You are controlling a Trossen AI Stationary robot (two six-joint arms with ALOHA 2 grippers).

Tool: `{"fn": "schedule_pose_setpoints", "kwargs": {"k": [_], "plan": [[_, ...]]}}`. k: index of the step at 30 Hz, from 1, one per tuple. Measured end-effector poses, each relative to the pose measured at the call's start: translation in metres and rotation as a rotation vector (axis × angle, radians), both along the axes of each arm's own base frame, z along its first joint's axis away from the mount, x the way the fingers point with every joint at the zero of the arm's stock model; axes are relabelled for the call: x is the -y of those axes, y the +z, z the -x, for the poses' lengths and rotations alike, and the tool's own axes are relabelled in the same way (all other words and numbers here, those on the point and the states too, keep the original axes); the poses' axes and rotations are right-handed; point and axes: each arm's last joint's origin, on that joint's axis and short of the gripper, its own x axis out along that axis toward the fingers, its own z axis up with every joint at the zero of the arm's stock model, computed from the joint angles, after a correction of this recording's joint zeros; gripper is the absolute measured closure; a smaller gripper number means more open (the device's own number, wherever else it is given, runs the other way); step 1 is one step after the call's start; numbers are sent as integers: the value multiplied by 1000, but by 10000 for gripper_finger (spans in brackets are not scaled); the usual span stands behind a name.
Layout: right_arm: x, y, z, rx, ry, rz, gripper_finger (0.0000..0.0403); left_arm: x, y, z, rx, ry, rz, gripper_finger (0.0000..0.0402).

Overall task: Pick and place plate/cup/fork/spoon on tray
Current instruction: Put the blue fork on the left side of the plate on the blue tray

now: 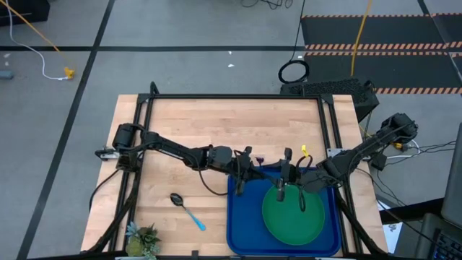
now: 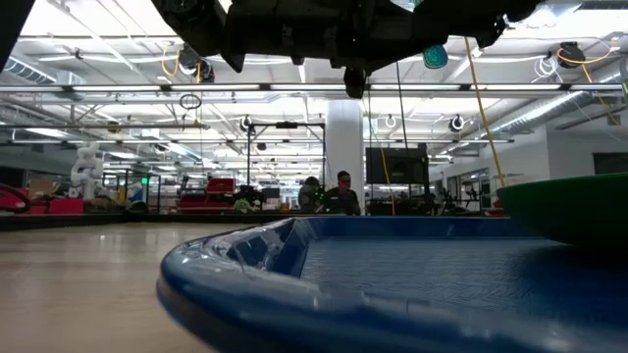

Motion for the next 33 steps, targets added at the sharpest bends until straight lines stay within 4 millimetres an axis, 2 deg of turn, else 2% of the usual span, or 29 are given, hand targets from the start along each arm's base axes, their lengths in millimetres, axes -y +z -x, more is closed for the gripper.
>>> {"fn": "schedule_pose_setpoints", "kwargs": {"k": [3, 8, 10, 13, 15, 21, 25, 30, 33], "plan": [[1, 0, -1, -3, 25, -15, 305, 0, 0, 0, 3, 1, -3, 393], [1, 0, -2, -8, 52, -26, 379, 0, 0, 0, 6, 1, -18, 384], [1, 0, -2, -8, 53, -28, 395, 0, 0, 0, 7, 2, -22, 389], [2, 0, -2, -7, 43, -24, 392, 0, 0, 0, 2, 39, -7, 391], [2, 0, -2, -4, 21, -16, 395, 0, 0, 0, -6, 81, 28, 378], [3, 7, 3, 22, 9, -1, 400, 0, 4, 1, -8, 101, 24, 286], [3, 13, 11, 49, -26, 12, 401, -2, 13, 8, -69, 149, 42, 247], [-1, 13, 20, 46, -141, 86, 402, -3, 35, 24, -140, 207, 62, 239], [-3, 12, 22, 51, -189, 112, 402, 4, 51, 35, -134, 223, 51, 247]]}}
